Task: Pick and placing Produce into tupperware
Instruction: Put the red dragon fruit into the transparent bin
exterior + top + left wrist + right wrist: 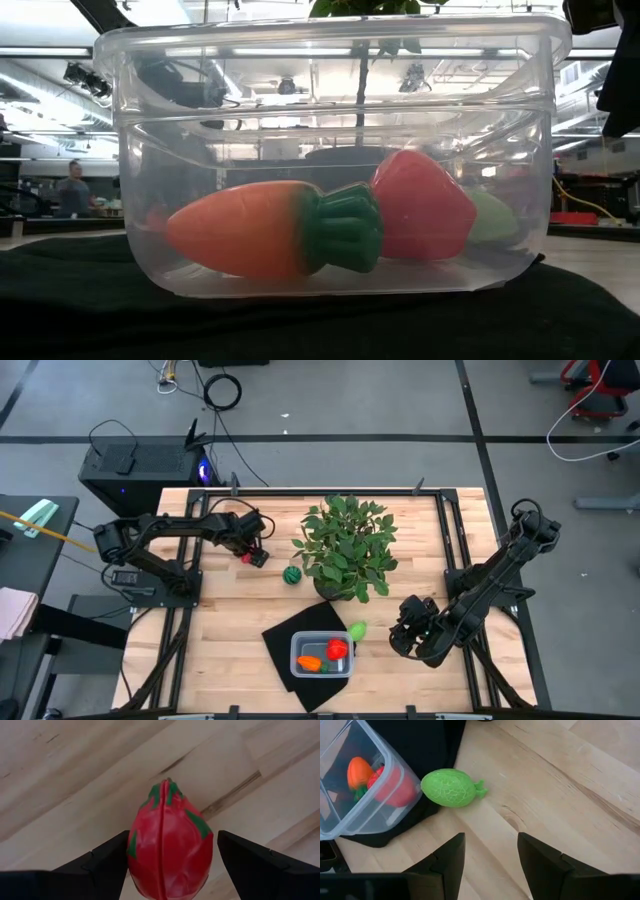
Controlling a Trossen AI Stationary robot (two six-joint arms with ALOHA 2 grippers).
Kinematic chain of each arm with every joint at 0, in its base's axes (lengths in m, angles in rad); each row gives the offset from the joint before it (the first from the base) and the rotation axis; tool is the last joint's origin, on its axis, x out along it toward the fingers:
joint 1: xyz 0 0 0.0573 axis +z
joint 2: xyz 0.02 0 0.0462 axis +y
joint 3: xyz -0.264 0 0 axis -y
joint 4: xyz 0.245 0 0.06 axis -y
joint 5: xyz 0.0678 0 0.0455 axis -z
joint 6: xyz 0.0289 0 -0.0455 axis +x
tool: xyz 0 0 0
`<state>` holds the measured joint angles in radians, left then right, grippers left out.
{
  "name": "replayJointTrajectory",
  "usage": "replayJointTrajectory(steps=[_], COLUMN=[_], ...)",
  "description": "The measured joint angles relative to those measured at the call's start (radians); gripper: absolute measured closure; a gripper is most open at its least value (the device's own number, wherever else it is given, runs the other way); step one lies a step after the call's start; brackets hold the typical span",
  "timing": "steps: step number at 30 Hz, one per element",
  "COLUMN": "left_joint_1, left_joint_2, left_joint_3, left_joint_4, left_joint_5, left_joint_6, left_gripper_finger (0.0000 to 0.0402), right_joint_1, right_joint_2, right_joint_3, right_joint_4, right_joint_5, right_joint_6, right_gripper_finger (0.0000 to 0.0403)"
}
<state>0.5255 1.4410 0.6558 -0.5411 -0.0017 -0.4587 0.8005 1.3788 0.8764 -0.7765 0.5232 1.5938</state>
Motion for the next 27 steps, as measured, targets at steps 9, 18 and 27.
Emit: replayJointTrajectory(steps=[9,18,27], left_joint_1=[0.000,0.000,0.000], left_joint_2=[0.000,-0.007,-0.077], left_joint_3=[0.000,0.000,0.001], left_joint_4=[0.000,-0.001,-0.002], left_joint_5=[0.000,0.016,0.065], left_joint_6=[0.000,0.002,0.002], left_gripper_finger=[0.0124,0.0166,0.0148], right_joint_1=[0.000,0.000,0.000], right_joint_2=[0.000,0.000,0.000], right_joint_3=[0.000,0.000,0.000], right_joint_4=[0.000,0.000,0.000], right_joint_5=[0.000,0.000,0.000], right_joint_6=[0.000,0.000,0.000], right_gripper_finger=[0.0216,0.0216,0.0216])
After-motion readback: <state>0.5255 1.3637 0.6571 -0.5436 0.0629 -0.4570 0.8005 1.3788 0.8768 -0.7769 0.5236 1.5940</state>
